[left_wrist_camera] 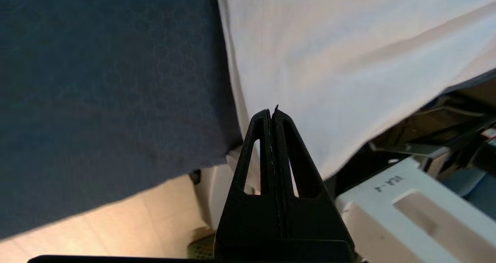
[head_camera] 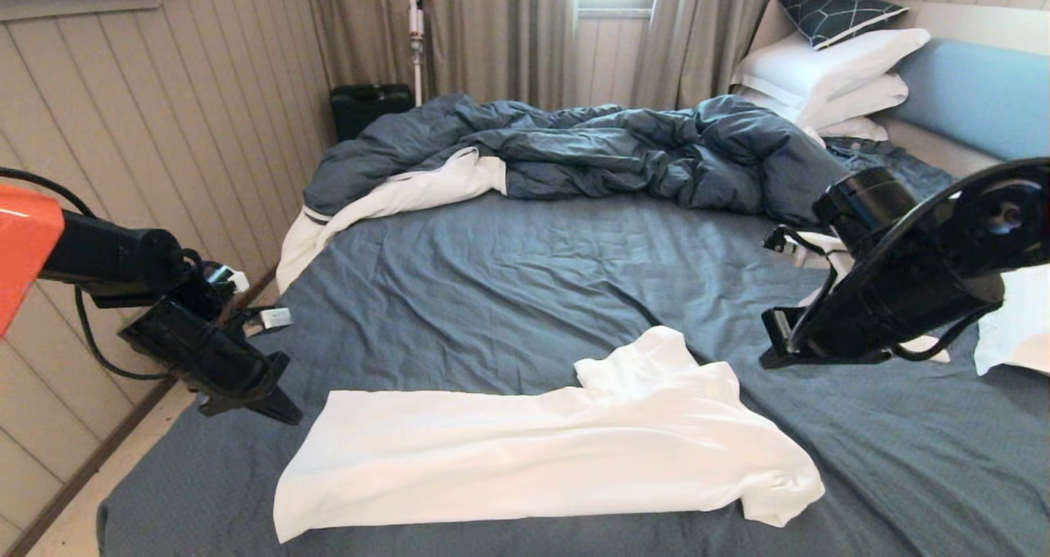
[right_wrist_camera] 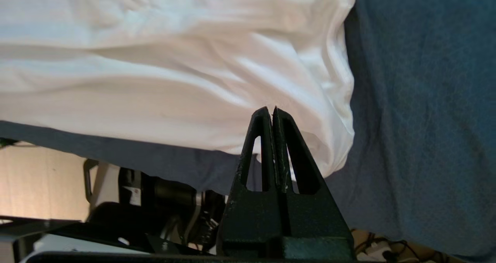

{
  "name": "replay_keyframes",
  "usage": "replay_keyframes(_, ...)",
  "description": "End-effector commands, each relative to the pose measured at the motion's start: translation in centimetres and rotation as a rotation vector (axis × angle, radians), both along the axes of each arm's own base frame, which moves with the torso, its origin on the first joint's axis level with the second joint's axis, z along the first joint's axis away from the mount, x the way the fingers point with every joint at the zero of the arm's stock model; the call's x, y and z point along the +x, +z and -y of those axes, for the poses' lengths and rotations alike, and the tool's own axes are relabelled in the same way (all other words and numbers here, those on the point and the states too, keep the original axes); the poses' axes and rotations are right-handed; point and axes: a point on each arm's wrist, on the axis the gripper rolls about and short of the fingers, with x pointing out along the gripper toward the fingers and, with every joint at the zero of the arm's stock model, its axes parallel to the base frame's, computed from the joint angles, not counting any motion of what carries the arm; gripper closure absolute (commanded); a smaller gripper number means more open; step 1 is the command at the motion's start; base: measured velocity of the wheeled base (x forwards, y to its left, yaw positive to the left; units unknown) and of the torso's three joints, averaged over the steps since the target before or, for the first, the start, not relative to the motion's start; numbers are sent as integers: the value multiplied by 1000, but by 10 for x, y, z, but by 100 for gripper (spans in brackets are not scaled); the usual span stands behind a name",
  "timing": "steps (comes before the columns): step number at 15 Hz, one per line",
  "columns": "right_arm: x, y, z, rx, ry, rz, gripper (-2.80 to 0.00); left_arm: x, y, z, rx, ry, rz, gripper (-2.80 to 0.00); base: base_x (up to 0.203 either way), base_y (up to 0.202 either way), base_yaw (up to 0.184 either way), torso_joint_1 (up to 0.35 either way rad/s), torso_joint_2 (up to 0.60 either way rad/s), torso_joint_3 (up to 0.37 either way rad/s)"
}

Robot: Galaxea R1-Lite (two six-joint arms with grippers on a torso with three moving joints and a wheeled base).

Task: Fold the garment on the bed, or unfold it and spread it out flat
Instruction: Fold the white T-shirt

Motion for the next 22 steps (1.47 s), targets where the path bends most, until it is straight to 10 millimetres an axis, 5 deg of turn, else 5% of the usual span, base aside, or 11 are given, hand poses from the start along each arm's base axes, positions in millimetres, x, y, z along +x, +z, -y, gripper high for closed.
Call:
replay_keyframes(1, 0, 15, -4, 11, -8, 35, 0, 6, -20, 10, -4, -43, -45, 0, 0, 0, 0, 0, 0, 0)
replay_keyframes(7, -2, 11, -6, 7, -20, -1, 0, 10, -8, 49, -6, -137, -37, 0, 0, 0, 0, 0, 0, 0)
replay_keyframes(13, -5, 14, -5, 9, -17, 12, 0, 17, -14, 52, 44, -149, -11, 0, 0, 0, 0, 0, 0, 0)
replay_keyframes(19, -6, 32, -9, 24, -5, 81, 0, 45, -40, 51, 269, -91, 196, 0, 0, 0, 0, 0, 0, 0)
replay_keyframes(22, -11, 34, -11, 28, 3, 83, 0, 46, -34, 51, 252, -46, 207, 0, 0, 0, 0, 0, 0, 0)
